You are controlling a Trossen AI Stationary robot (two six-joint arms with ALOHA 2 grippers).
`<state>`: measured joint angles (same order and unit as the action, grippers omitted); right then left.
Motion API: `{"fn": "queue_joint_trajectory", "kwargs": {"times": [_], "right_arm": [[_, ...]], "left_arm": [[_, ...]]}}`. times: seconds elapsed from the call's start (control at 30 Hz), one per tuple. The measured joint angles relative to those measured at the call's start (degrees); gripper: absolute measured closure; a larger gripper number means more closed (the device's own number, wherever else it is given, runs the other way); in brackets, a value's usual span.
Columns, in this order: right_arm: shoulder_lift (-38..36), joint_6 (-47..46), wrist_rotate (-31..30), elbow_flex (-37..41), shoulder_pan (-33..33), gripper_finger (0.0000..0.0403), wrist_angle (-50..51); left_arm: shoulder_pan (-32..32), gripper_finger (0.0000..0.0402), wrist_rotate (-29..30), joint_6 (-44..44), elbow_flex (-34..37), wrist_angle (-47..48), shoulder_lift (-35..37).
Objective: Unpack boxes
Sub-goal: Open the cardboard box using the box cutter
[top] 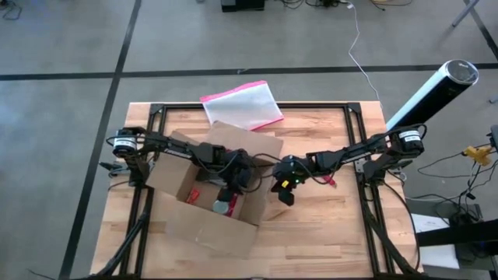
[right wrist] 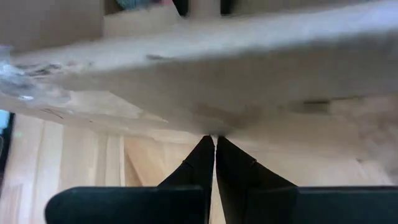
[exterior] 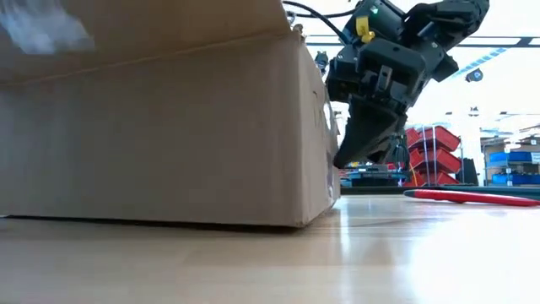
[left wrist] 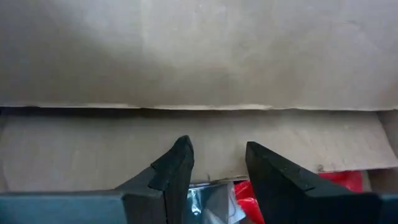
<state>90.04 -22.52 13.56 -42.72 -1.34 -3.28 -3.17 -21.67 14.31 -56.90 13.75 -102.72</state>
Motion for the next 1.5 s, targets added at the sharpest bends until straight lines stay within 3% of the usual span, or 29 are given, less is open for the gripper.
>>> {"fn": "queue_joint_trajectory", "kwargs": {"times": [0.5, 1.2, 1.5], "right_arm": [[2.62, -0.44, 0.20, -1.01, 0.00, 0.0403, -2.89], [2.89, -0.37, -0.07, -1.46, 0.26, 0.0403, -3.11], [2.89, -0.39, 0.21, -1.46, 0.26, 0.0403, -2.93]], "left_arm": [[0.20, 0.0268, 0.03, -4.43, 0.56, -9.17, -2.84], [0.39, 0.0276, -0.09, -3.78, 3.14, -6.14, -2.25], [0.41, 0.0282, -3.23, -8.36, 3.79, -13.03, -0.73]]}}
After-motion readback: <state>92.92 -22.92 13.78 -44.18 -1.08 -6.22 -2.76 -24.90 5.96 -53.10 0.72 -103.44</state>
